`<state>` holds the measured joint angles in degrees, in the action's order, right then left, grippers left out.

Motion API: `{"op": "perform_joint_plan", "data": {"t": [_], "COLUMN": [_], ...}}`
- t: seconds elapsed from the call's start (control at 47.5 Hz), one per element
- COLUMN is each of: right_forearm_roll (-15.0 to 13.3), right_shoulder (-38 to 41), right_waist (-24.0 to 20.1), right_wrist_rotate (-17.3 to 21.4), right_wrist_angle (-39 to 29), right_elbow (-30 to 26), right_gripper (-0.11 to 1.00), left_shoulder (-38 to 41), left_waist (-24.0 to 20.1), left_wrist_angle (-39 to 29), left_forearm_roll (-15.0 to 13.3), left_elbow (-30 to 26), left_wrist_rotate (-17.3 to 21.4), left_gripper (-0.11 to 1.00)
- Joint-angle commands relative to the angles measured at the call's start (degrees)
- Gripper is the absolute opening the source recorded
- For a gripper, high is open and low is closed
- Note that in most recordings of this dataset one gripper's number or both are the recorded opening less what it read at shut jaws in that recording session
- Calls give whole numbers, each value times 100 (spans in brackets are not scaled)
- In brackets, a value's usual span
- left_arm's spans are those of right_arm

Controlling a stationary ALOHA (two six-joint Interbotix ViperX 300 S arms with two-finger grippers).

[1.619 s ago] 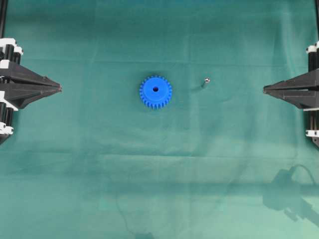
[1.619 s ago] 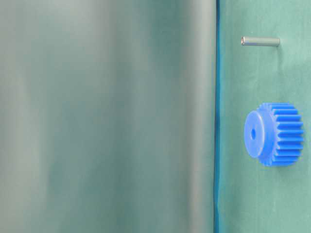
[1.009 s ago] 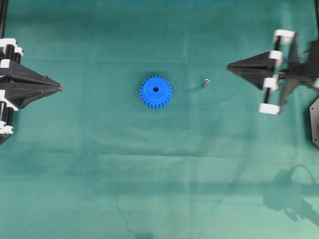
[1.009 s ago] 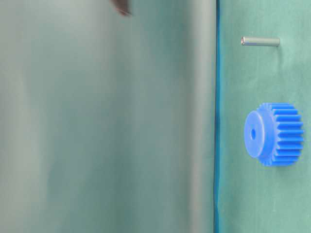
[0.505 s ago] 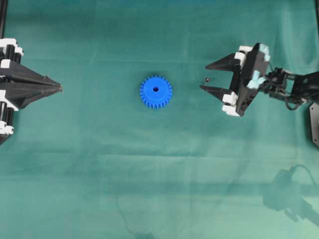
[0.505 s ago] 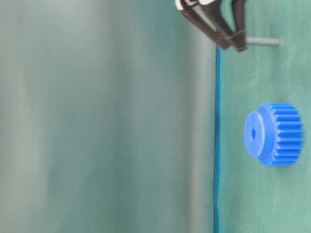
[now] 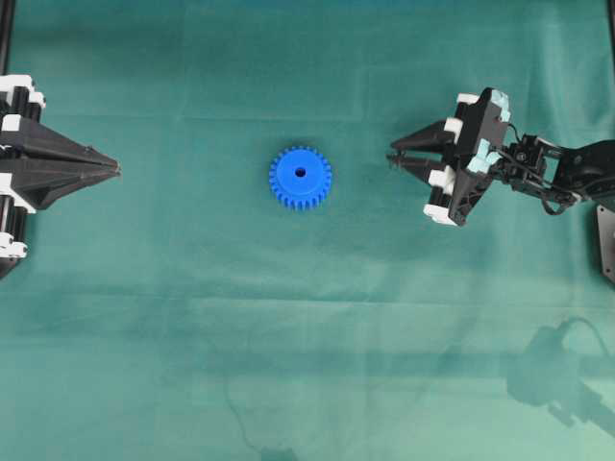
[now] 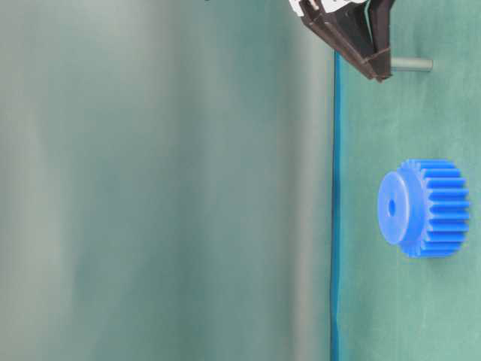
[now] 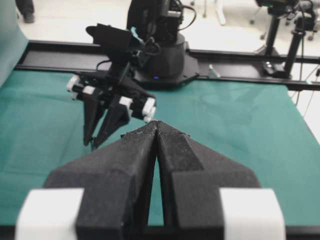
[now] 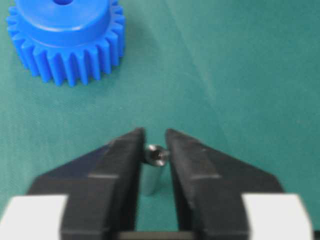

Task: Insert the shaft placed at a random location into the center hole of the medium gear at another random location.
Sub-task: 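Close the right gripper on the silver shaft and lift it, then carry the held shaft left over the blue gear's center hole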

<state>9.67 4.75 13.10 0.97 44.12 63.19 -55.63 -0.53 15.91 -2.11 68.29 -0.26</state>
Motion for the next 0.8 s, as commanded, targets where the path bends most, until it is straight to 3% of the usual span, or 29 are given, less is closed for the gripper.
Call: {"op": "perform_joint_plan", "data": {"t": [0.0, 0.358, 0.778], "right_forearm_roll": [-44, -44, 9], "right_shoulder": [-62, -167, -1371], "right_waist": [-35, -44, -44], "right_wrist_rotate": [0, 9, -44], "right_wrist_angle": [44, -44, -1564], "right_elbow": [-44, -105, -378], "right_gripper": [26, 24, 24], "left_shoulder": [44, 26, 35], "left_waist": [-35, -35, -35], "left_wrist_angle": [35, -44, -44], "left_forearm_roll": [-9, -18, -18], "left_elbow": [-53, -53, -53], "left_wrist_rotate": [-9, -26, -35], "left_gripper": [-1, -1, -1]}}
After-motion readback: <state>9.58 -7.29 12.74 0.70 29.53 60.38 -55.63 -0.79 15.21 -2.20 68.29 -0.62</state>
